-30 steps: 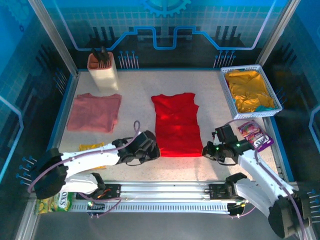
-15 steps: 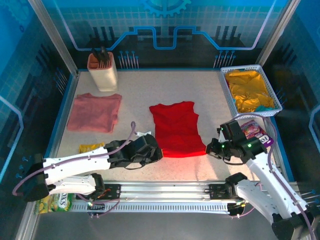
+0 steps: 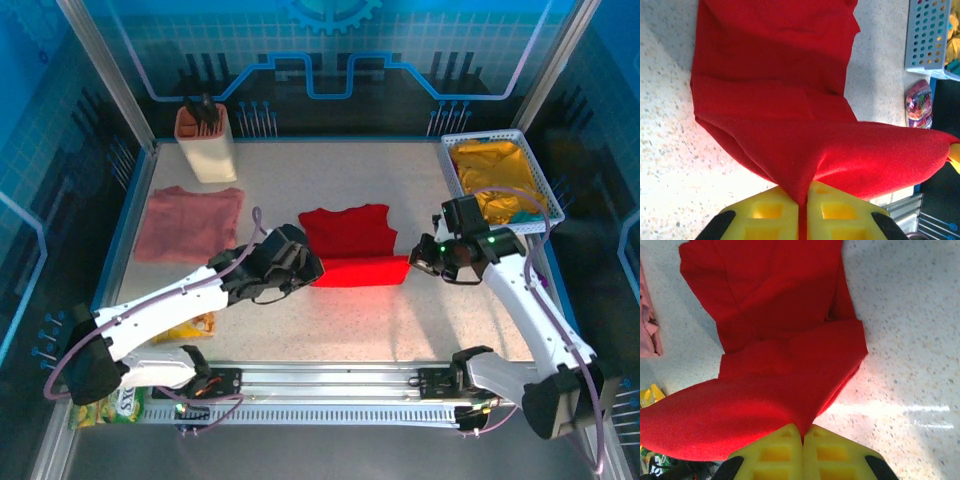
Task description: Fold and stack the t-shirts
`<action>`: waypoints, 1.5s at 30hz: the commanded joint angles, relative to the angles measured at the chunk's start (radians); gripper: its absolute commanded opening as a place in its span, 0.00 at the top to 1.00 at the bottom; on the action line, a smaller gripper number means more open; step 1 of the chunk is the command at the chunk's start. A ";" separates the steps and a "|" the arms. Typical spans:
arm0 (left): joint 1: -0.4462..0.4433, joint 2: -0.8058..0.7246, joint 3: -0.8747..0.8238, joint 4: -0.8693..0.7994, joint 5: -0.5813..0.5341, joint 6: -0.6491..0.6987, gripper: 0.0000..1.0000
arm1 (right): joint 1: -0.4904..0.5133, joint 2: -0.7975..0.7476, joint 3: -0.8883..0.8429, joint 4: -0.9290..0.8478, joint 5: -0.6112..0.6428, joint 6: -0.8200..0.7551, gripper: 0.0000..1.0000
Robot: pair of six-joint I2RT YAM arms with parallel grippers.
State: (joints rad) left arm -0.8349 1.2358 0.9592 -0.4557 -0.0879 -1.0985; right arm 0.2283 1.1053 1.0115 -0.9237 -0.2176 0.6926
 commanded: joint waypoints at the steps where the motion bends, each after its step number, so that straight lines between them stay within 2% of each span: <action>1: 0.037 0.011 0.041 0.015 0.026 0.057 0.89 | -0.024 0.045 0.061 0.036 -0.027 -0.046 1.00; 21: 0.229 0.239 0.211 0.084 0.085 0.206 0.90 | -0.055 0.363 0.266 0.131 -0.092 -0.077 1.00; 30: 0.313 0.335 0.234 0.171 0.113 0.271 0.91 | -0.067 0.520 0.367 0.160 -0.125 -0.090 1.00; 40: 0.423 0.469 0.243 0.325 0.263 0.310 0.91 | -0.076 0.665 0.464 0.184 -0.153 -0.090 1.00; 45: 0.449 0.545 0.300 0.344 0.307 0.344 0.91 | -0.084 0.709 0.502 0.185 -0.151 -0.087 1.00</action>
State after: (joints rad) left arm -0.4004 1.7550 1.2072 -0.1692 0.1638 -0.8028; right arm 0.1642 1.7912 1.4723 -0.7429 -0.3492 0.6189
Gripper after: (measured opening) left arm 0.093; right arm 0.045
